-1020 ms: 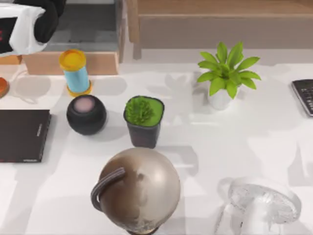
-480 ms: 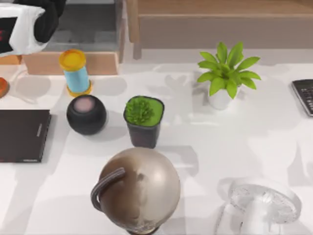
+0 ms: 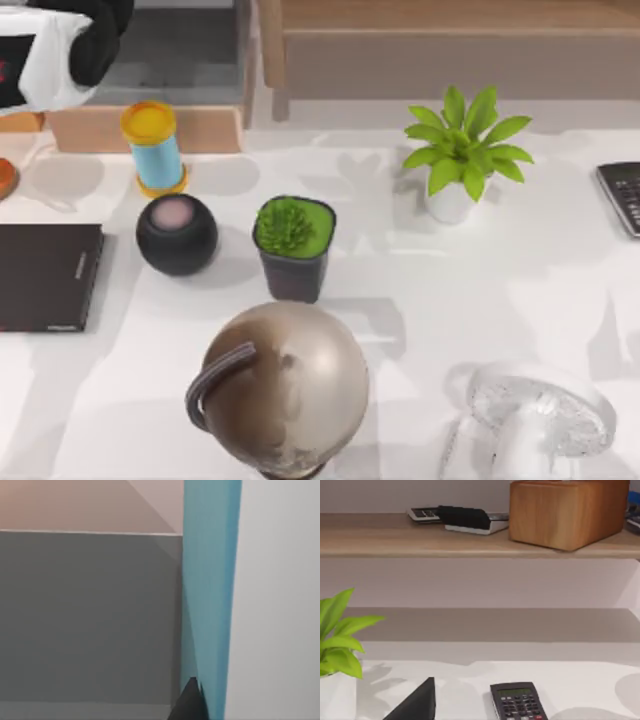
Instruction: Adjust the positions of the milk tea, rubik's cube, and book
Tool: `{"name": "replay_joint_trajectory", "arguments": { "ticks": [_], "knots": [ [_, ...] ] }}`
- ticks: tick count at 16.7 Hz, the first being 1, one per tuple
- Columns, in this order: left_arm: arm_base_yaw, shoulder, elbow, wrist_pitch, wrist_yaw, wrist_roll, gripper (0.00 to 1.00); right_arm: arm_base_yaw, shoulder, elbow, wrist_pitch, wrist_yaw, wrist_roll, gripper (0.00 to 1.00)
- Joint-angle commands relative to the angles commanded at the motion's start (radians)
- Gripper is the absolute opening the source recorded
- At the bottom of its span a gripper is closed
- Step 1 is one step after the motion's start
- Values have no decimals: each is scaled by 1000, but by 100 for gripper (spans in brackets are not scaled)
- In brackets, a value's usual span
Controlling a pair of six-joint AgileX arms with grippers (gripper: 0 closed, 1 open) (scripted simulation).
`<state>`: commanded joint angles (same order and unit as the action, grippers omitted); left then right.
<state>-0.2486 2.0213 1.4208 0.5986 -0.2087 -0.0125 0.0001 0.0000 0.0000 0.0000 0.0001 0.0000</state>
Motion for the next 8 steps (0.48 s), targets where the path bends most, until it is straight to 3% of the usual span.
{"name": "replay_joint_trajectory", "arguments": {
  "ticks": [8],
  "knots": [
    [-4, -40, -23, -16, -4, 2, 0, 0, 0, 0, 0, 0, 0, 100]
  ]
}}
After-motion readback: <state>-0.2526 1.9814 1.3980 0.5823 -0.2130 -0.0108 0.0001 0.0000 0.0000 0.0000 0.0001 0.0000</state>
